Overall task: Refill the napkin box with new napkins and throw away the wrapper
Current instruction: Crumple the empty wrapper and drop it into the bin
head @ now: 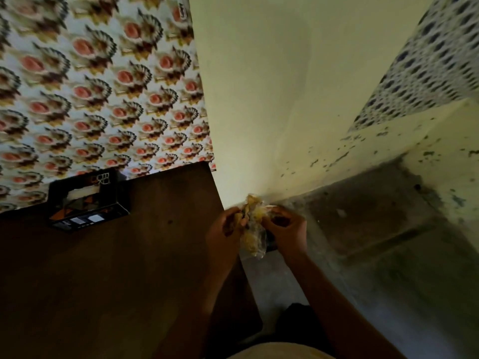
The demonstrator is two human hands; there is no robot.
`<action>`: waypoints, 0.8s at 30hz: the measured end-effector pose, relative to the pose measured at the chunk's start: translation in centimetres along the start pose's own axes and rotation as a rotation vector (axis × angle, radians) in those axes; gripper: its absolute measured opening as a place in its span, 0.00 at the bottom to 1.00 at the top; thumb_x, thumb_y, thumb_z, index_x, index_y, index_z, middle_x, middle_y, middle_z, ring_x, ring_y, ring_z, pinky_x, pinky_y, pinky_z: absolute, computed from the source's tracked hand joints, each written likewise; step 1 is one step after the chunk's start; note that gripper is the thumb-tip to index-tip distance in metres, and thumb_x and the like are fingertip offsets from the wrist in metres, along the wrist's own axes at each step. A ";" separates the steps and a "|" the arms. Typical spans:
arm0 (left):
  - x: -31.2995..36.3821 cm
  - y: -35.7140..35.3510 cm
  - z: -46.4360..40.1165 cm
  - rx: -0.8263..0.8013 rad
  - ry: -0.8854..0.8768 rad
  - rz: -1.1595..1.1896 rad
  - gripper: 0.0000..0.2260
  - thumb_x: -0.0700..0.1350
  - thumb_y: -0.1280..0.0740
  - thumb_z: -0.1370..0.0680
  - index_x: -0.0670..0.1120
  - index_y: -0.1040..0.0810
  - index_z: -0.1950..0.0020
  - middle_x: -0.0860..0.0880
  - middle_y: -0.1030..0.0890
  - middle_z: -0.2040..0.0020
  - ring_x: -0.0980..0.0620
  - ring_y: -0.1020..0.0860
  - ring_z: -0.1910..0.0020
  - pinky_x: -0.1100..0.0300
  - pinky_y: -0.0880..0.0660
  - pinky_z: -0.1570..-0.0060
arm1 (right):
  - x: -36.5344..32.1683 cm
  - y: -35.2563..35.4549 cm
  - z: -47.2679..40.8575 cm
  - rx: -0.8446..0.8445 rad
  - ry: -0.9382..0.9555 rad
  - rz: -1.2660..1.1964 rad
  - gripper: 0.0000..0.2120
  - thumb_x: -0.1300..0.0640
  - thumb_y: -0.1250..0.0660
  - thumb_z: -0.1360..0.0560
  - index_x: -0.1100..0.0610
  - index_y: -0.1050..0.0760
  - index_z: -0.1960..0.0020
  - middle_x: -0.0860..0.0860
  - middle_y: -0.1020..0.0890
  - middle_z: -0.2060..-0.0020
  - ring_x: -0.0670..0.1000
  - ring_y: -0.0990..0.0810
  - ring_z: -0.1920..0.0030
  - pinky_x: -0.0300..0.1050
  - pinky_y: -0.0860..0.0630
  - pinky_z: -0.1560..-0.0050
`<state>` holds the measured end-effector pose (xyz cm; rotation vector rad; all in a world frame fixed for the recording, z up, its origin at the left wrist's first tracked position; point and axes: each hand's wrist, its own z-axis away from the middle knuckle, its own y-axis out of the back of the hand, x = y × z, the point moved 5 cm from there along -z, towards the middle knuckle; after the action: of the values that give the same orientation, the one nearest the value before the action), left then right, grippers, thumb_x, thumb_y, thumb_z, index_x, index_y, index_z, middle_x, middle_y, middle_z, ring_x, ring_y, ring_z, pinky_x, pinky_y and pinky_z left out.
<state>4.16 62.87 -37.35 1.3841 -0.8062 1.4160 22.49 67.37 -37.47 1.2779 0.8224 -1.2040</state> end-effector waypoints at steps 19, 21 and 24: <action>-15.3 -21.4 -13.1 0.130 0.507 -0.117 0.10 0.43 0.30 0.20 0.42 0.21 0.39 0.43 0.17 0.39 0.51 0.17 0.44 0.75 0.26 0.51 | 18.8 4.1 -28.0 -0.322 -0.167 0.289 0.17 0.57 0.19 0.33 0.56 0.16 0.46 0.54 0.13 0.54 0.52 0.13 0.55 0.56 0.14 0.53; -18.7 -22.5 -13.9 0.073 0.524 -0.229 0.13 0.45 0.31 0.19 0.38 0.19 0.39 0.42 0.17 0.39 0.52 0.19 0.43 0.81 0.31 0.50 | 22.9 3.4 -29.8 -0.362 -0.188 0.320 0.16 0.57 0.19 0.32 0.57 0.16 0.46 0.55 0.13 0.53 0.53 0.13 0.54 0.55 0.15 0.51; -23.3 -23.4 -14.9 0.052 0.581 -0.344 0.12 0.39 0.30 0.20 0.35 0.20 0.38 0.39 0.16 0.40 0.54 0.21 0.45 0.83 0.34 0.51 | 28.0 2.1 -31.5 -0.414 -0.206 0.353 0.16 0.60 0.20 0.31 0.61 0.17 0.45 0.55 0.15 0.54 0.55 0.14 0.53 0.50 0.16 0.52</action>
<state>18.48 79.91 -65.91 1.0025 -0.1474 1.4573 36.06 92.17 -68.75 0.8951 0.6222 -0.8131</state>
